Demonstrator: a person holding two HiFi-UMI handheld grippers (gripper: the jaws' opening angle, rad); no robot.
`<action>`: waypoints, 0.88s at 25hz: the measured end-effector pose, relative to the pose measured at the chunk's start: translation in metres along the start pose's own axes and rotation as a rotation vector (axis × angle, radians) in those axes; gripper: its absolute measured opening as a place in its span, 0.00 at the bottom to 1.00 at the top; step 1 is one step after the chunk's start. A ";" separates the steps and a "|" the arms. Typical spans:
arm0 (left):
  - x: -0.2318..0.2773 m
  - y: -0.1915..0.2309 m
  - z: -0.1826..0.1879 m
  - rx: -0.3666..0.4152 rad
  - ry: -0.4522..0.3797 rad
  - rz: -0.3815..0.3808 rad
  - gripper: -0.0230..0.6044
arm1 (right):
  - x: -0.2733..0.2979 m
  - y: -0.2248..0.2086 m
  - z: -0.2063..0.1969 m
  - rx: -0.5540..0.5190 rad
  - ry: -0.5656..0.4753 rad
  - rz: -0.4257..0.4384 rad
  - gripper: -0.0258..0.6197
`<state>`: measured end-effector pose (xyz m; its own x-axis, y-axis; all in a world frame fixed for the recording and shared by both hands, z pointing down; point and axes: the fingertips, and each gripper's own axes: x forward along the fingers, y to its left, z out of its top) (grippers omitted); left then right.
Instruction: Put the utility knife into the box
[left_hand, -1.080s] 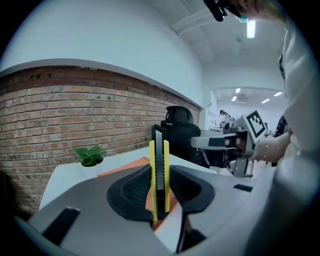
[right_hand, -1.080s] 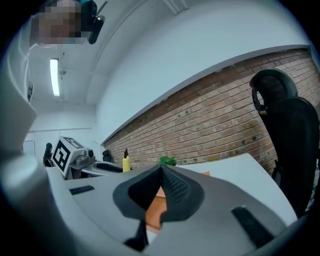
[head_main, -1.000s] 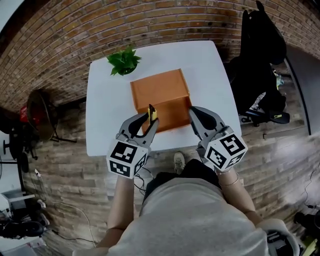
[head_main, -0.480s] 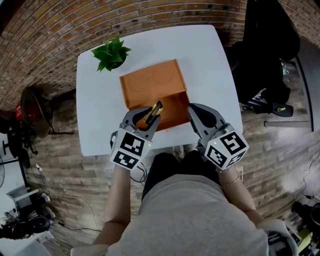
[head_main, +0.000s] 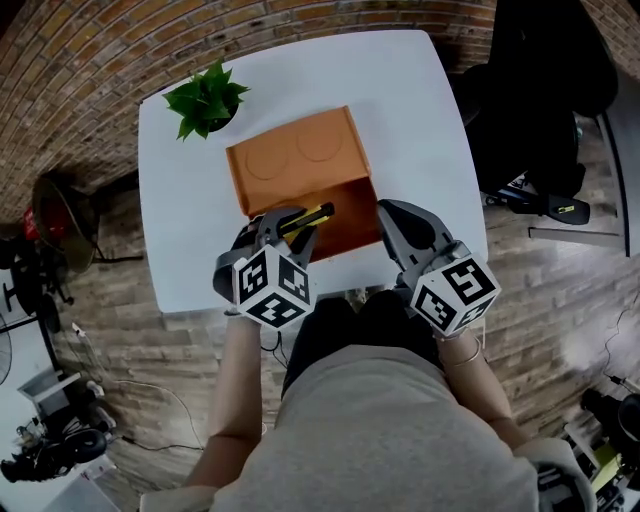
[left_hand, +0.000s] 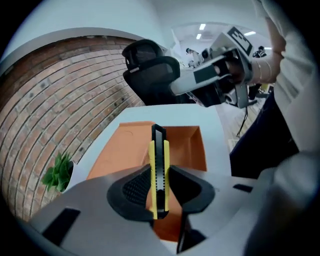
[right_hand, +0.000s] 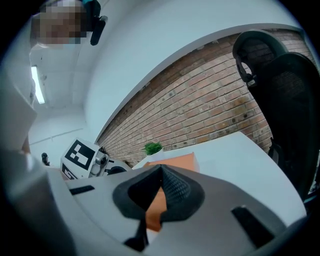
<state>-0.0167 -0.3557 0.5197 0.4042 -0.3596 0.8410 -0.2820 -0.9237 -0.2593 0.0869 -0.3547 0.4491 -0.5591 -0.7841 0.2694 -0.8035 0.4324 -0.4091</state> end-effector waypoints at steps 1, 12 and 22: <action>0.004 0.000 -0.003 0.026 0.021 -0.003 0.22 | 0.002 -0.001 -0.001 0.005 0.002 0.001 0.04; 0.035 -0.007 -0.018 0.124 0.133 -0.107 0.22 | 0.010 -0.013 -0.015 0.046 0.023 -0.012 0.04; 0.060 -0.024 -0.023 0.200 0.215 -0.167 0.22 | 0.001 -0.023 -0.016 0.063 0.011 -0.038 0.04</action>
<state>-0.0057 -0.3525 0.5869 0.2317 -0.1842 0.9552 -0.0421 -0.9829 -0.1793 0.1015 -0.3585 0.4733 -0.5306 -0.7945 0.2953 -0.8102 0.3728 -0.4524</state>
